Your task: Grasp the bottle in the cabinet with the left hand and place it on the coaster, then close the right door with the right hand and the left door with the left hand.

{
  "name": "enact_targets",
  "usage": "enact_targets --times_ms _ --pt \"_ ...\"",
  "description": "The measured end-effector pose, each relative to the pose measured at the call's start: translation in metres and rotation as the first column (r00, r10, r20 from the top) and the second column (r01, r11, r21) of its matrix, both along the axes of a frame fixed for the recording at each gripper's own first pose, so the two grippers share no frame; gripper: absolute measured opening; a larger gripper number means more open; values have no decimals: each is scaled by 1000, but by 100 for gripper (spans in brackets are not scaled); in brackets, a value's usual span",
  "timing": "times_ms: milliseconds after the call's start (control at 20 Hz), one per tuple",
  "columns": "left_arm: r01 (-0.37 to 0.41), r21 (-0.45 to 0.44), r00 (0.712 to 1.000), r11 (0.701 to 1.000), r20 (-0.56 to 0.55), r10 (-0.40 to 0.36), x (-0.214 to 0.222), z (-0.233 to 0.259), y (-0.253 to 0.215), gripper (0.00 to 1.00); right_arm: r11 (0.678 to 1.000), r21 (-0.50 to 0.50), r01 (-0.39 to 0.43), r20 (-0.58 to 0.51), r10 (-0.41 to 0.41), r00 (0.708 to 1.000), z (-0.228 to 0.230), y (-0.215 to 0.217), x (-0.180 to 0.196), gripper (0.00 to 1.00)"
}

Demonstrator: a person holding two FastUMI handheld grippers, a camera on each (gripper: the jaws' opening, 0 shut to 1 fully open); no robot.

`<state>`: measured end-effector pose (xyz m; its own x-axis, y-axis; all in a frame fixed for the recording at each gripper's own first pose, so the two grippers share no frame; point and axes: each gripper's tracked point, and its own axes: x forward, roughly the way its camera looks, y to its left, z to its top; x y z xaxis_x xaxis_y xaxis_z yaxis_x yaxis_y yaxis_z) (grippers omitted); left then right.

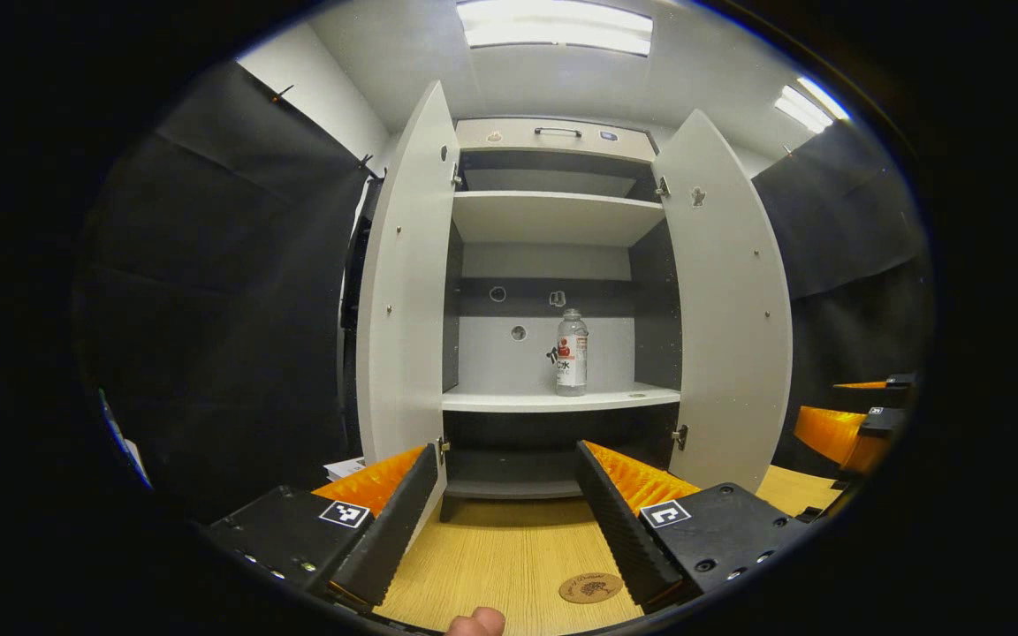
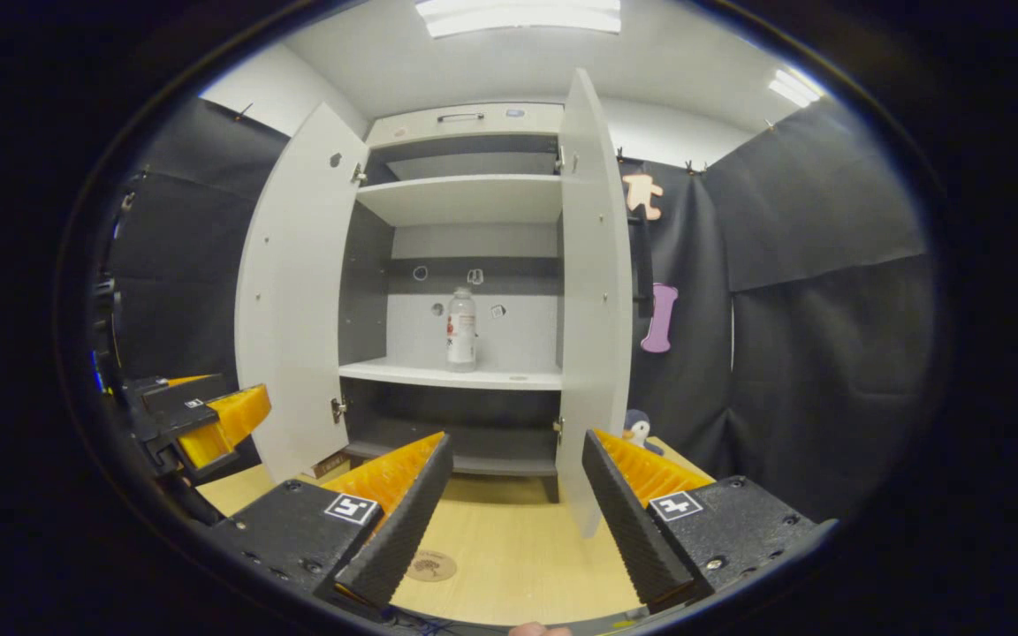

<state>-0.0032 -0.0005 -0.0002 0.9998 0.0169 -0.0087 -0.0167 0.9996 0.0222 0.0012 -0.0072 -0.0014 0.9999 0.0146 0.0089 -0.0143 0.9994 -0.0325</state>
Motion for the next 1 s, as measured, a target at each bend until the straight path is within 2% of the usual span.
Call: enact_targets --times_ms 800,1000 --pt "29 7 999 1000 29 -29 11 12 -14 95 1000 -8 18 26 -18 1000 5 -14 2 97" --pt "58 1 998 998 39 -58 29 24 -26 95 1000 -2 10 26 -10 1000 7 -12 1 96"
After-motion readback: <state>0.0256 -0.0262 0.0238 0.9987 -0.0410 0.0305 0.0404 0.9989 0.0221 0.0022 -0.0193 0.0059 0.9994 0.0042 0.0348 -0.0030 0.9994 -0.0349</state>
